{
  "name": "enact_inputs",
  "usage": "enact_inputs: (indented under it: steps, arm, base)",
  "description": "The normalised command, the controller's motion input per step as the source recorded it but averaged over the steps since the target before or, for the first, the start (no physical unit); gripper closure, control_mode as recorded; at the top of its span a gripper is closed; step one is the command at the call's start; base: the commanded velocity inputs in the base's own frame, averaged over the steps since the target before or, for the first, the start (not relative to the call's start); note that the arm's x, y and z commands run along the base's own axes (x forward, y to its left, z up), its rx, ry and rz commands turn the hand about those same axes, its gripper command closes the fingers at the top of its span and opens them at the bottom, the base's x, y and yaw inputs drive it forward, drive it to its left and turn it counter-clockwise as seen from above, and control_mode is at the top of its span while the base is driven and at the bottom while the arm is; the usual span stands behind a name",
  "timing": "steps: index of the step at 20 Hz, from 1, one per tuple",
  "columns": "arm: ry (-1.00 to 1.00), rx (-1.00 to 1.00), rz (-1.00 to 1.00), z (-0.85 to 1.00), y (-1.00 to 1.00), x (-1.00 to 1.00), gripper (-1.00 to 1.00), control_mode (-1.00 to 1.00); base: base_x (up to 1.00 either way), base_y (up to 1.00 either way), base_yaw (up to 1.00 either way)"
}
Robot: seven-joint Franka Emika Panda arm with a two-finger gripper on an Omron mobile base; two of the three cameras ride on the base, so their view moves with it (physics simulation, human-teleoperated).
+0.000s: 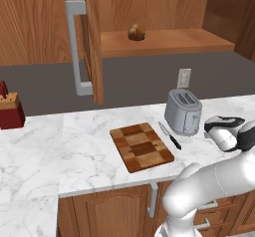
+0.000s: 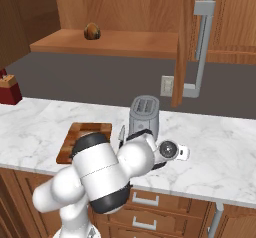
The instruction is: Pick the bread, place it on the cutting board, pick the jam, place it on the counter, and close the cabinet.
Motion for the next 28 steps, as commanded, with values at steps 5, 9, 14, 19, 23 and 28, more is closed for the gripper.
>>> enact_inputs:
  steps: [5,9,14,19,23,28]
  arm:
    - [0.0,0.0,0.0,-0.22,0.0,0.1,1.0,-1.0]
    - [0.0,0.0,0.0,-0.03,0.0,0.0,1.0,-1.0]
    - [0.0,0.0,0.0,0.0,0.0,0.0,1.0,-1.0]
    - [0.0,0.0,0.0,0.0,0.0,0.0,-1.0,-1.0]
    - [0.0,0.0,0.0,0.0,0.0,0.0,-1.0,-1.0]
    - [0.0,0.0,0.0,0.0,0.0,0.0,-1.0,-1.0]
  base:
    - [0.0,0.0,0.0]
    - [0.0,0.0,0.0]
    - [0.0,0.0,0.0]
    - [0.0,0.0,0.0]
    - [0.0,0.0,0.0]
    - [0.0,0.0,0.0]
